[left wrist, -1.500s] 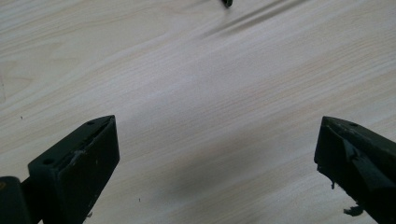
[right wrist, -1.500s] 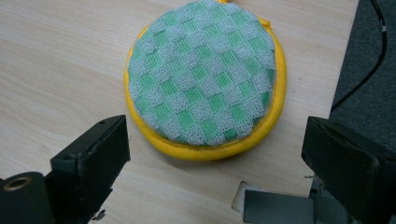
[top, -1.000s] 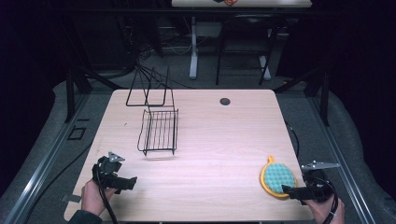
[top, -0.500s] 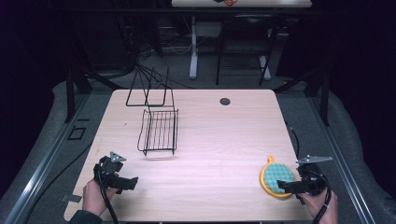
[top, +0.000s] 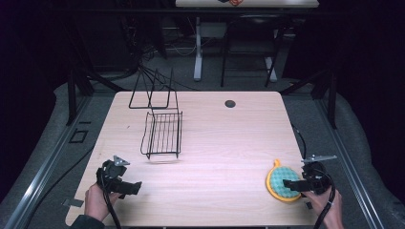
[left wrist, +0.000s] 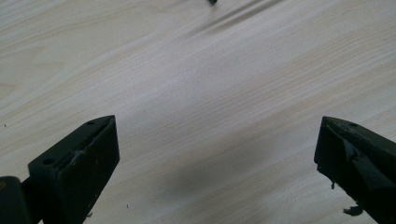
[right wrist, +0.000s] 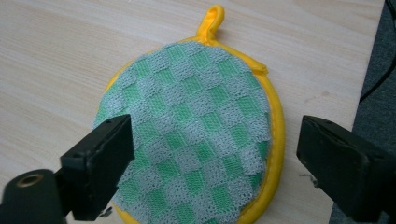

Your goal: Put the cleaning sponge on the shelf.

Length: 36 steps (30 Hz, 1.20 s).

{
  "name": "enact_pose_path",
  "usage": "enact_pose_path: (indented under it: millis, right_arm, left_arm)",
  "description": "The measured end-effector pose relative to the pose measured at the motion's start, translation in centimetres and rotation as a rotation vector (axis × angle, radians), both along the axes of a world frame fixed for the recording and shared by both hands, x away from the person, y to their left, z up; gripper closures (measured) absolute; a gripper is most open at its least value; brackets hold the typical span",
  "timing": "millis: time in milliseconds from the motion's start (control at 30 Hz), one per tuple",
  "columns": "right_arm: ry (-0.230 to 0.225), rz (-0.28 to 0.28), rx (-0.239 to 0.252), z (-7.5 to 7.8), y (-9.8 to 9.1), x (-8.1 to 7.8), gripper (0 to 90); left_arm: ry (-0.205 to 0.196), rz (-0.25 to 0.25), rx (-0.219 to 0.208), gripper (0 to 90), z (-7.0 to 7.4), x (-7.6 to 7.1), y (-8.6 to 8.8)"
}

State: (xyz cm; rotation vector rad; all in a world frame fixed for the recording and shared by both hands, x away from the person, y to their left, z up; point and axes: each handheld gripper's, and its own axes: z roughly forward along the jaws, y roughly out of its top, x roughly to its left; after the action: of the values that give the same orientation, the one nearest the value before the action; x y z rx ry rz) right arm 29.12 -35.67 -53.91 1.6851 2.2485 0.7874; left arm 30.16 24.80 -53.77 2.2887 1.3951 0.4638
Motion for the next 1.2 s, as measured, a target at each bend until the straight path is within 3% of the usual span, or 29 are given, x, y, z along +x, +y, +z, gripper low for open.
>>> enact_pose_path:
  millis: [367, 633, 1200]
  right_arm:
    - [0.027, -0.045, 0.039, -0.7, -1.2, 0.1, 34.5]
    - [0.034, -0.056, 0.047, -0.8, -0.8, -0.1, 50.3]
    - [0.04, -0.08, 0.042, -0.7, -0.7, -0.1, 70.6]
  left_arm:
    - [0.007, 0.001, 0.004, 0.2, 0.0, 0.0, 0.0]
    - [0.002, 0.001, 0.007, 0.2, 0.0, -0.1, 0.0]
    - [0.008, -0.004, 0.009, 0.3, -0.1, 0.0, -0.1]
